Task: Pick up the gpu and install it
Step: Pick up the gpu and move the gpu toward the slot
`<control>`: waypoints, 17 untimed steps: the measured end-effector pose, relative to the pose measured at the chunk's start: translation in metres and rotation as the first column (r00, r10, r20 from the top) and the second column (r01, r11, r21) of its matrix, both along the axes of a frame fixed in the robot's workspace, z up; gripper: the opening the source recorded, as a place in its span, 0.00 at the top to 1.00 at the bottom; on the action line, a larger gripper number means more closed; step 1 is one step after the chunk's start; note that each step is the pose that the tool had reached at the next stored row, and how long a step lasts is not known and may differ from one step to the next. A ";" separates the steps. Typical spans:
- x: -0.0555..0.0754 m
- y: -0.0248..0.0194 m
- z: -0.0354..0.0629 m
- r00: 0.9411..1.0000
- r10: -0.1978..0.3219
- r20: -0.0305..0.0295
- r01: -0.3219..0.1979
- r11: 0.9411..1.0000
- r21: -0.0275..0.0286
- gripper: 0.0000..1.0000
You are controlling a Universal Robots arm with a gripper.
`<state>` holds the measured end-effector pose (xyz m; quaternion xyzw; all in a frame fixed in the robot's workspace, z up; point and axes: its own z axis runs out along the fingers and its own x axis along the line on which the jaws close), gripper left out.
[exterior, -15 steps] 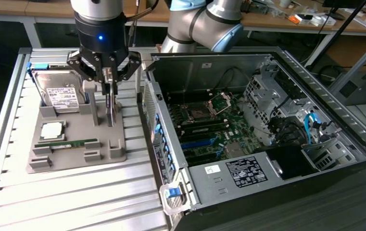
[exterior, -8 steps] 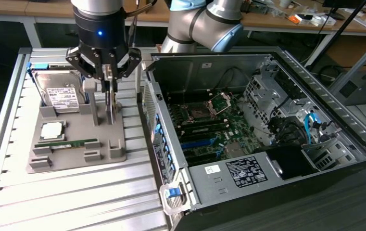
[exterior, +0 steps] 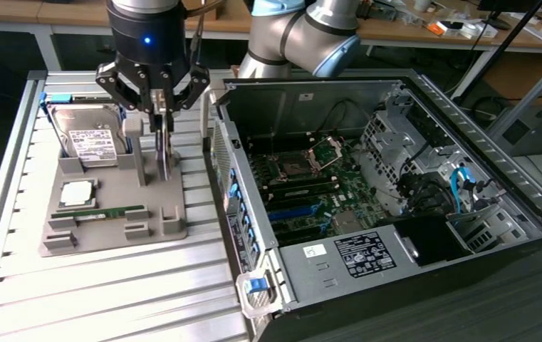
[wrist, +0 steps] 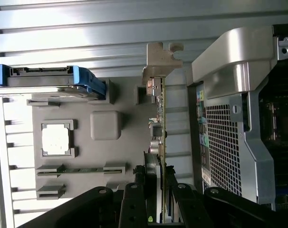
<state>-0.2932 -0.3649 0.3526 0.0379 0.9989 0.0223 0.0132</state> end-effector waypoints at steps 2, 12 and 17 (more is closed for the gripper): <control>0.000 0.0000 0.0021 1.000 0.000 0.000 0.000 1.000 0.000 0.73; 0.000 0.0000 0.0166 1.000 0.000 0.000 0.000 1.000 0.000 0.73; 0.000 0.0000 0.0236 1.000 0.000 0.000 0.000 1.000 0.000 0.73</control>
